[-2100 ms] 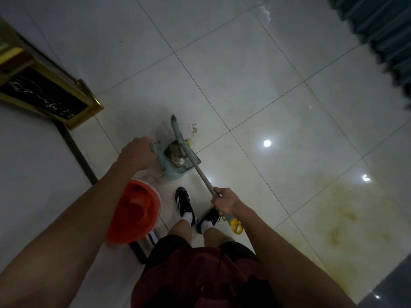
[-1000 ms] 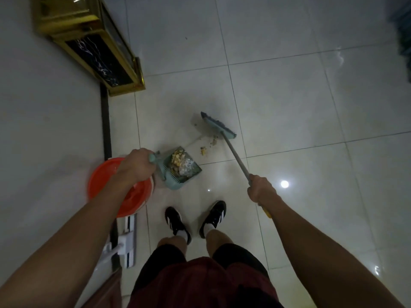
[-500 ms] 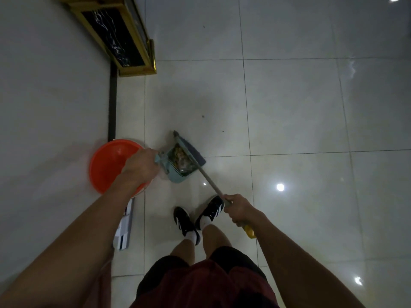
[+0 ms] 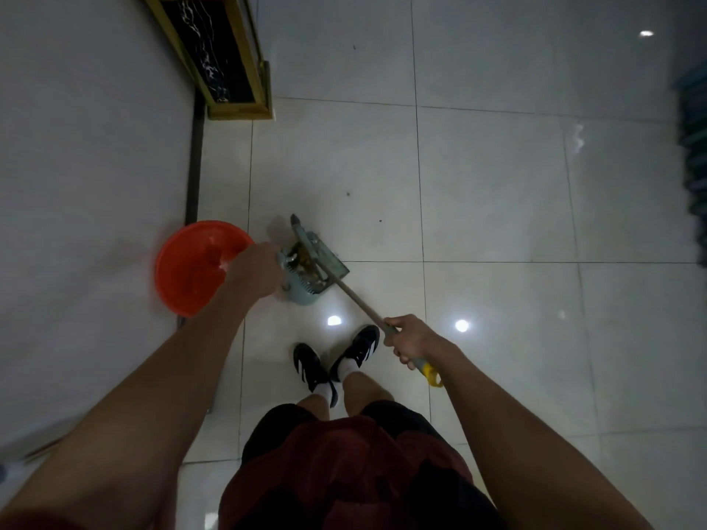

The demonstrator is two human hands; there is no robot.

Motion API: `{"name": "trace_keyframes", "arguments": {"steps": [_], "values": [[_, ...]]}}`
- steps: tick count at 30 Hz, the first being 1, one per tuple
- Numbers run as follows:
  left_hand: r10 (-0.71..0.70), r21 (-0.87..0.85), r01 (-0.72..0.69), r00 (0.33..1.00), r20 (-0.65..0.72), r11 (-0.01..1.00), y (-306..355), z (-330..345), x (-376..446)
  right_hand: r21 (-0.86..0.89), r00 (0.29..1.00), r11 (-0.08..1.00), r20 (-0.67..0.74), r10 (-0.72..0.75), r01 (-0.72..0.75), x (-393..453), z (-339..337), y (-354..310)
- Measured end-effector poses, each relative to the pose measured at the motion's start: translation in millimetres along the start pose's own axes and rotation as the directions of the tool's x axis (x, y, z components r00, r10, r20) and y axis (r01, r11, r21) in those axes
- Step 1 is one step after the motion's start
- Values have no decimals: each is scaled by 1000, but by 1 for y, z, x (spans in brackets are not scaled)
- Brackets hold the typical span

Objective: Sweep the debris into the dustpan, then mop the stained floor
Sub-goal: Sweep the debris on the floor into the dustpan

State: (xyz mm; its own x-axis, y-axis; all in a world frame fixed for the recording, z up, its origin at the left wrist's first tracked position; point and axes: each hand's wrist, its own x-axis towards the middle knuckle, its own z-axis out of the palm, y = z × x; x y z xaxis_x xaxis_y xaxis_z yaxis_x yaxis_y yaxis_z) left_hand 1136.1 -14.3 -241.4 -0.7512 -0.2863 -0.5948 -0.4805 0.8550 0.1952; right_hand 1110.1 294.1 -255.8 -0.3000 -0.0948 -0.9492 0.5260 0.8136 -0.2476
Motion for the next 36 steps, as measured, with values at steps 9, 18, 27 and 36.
{"name": "trace_keyframes", "arguments": {"steps": [9, 18, 27, 36], "values": [[-45, -61, 45, 999, 1, 997, -20, 7, -21, -97, 989, 995, -137, -53, 39, -25, -12, -7], [-91, -83, 91, 996, 3, 992, -5, 7, -25, -103, 967, 991, -231, -111, 89, 4, -63, -34], [-216, -262, 206, 976, -7, 943, 27, 11, -9, -509, 939, 851, -214, -270, 128, 80, -146, -86], [-340, -315, 317, 940, -18, 895, 66, 25, 2, -779, 940, 609, -76, -333, 152, 128, -197, -127]]}}
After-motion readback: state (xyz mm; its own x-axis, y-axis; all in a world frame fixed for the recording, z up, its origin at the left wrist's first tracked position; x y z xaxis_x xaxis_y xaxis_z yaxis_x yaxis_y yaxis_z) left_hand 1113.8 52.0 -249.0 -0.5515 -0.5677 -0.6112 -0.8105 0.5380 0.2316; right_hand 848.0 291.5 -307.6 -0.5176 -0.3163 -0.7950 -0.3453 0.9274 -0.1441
